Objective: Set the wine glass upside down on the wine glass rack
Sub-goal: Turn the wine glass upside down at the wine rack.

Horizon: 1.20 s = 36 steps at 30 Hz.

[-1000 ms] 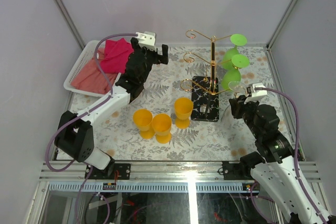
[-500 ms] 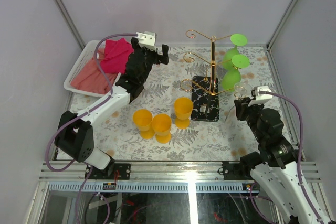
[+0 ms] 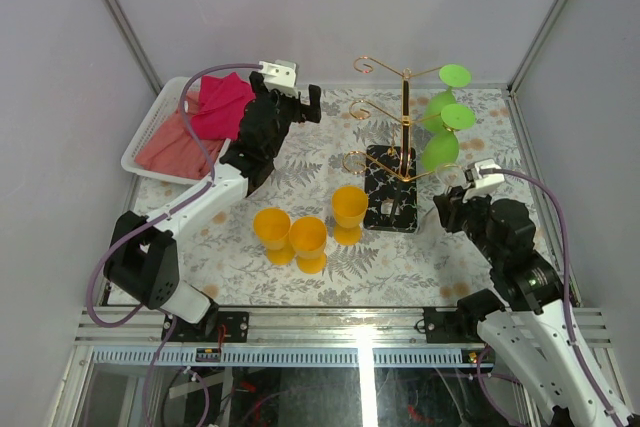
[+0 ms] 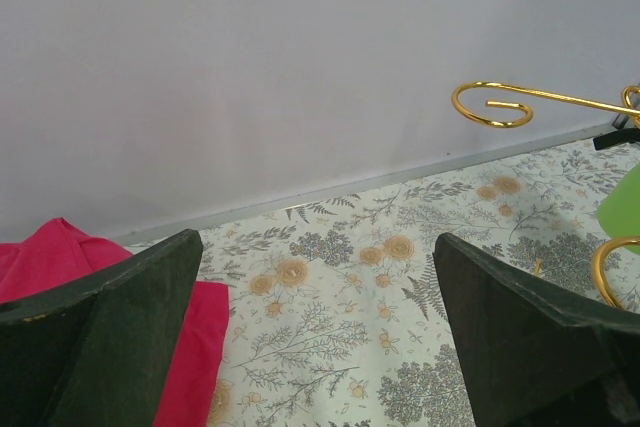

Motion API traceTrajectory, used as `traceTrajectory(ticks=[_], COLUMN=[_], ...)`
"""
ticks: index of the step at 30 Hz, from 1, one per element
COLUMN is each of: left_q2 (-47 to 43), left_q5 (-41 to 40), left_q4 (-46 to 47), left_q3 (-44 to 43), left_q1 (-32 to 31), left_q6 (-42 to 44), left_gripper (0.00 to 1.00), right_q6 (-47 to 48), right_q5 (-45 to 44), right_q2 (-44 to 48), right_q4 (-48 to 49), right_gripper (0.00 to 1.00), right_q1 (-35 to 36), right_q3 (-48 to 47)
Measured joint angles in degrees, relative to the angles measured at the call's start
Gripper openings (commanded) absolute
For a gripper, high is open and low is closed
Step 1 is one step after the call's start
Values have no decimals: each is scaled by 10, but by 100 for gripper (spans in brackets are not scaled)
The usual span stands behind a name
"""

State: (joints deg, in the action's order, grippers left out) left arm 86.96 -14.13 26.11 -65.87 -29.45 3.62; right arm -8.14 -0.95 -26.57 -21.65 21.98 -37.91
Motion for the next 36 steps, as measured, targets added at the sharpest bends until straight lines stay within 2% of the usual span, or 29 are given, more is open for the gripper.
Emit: traceTrajectory(ticks=[6,13,17,27,36], left_q2=[0,0,0,0,3], left_q5=[0,0,0,0,0], left_q4=[0,0,0,0,0], left_q3=[0,0,0,0,0], left_q1=[0,0,0,0,0], left_q6=[0,0,0,0,0], left_gripper=[100,100,100,100,100], right_q6=[0,4,12,34,8], right_q5=[-3,-5,3,55,158], right_q2=[17,19,3,-42,-124], right_q4=[-26,-76,-120,-199,-251], right_gripper=[42,51,60,60,60], right_q1=[0,0,0,0,0], right_q3=[-11,-48,-82,-175,-233])
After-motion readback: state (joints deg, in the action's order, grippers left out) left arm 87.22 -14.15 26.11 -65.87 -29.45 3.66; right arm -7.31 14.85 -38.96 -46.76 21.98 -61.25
